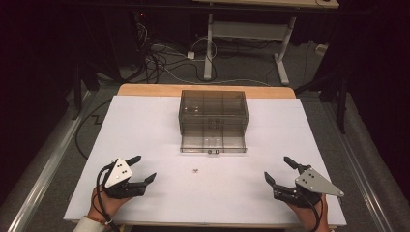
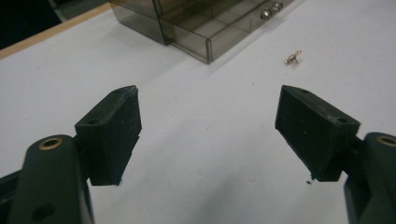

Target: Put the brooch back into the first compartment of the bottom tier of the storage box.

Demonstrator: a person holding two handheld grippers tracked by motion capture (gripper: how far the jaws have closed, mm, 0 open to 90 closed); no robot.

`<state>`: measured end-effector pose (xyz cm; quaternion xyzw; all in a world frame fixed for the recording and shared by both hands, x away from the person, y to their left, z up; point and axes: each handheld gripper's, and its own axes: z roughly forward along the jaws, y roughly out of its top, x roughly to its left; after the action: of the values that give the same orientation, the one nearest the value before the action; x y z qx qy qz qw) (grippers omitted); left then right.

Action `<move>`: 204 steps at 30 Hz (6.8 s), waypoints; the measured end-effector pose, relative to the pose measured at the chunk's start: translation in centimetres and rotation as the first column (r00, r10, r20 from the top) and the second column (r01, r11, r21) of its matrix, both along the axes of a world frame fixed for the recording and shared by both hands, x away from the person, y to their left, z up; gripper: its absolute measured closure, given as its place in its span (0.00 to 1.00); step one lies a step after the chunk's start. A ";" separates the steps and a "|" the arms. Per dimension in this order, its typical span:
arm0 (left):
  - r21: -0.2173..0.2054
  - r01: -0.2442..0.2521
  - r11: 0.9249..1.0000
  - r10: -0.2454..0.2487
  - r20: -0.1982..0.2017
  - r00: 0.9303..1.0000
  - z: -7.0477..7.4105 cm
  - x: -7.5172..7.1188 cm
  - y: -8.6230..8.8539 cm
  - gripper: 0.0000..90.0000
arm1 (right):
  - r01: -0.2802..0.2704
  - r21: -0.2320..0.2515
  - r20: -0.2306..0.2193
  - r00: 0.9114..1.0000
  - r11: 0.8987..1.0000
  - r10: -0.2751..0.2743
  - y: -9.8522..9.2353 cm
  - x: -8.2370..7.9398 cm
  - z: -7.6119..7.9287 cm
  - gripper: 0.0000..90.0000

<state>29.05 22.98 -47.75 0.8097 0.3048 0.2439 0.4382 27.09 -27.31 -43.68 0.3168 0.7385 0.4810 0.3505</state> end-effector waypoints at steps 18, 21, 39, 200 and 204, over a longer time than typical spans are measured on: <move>0.062 0.083 0.995 -0.077 -0.094 0.993 -0.8 1.0 -1.6 0.25 | 0.048 -0.018 -0.033 0.998 0.999 -0.049 -0.9 1.1 -0.9 0.21; 0.072 0.110 0.991 -0.101 -0.113 0.988 -0.8 1.2 -2.5 0.26 | 0.046 -0.021 -0.046 0.998 0.999 -0.047 -0.9 1.2 -1.1 0.21; 0.082 0.282 0.956 -0.255 -0.241 0.936 -1.4 5.3 -9.5 0.54 | 0.021 -0.046 -0.089 0.996 0.999 -0.025 -0.5 1.8 -1.9 0.22; 0.065 0.201 0.978 -0.191 -0.130 0.973 3.3 14.2 -12.0 0.96 | -0.028 -0.085 -0.092 0.996 0.996 0.020 0.6 1.9 -2.3 0.21; 0.076 0.199 0.977 -0.188 -0.133 0.973 3.1 14.4 -12.2 0.96 | -0.023 -0.081 -0.095 0.995 0.996 0.015 0.5 1.9 -2.3 0.21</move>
<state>43.48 10.75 -44.61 0.8679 0.2401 0.1619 0.4036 28.95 -26.80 -45.99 0.3173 0.7765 0.4380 0.3233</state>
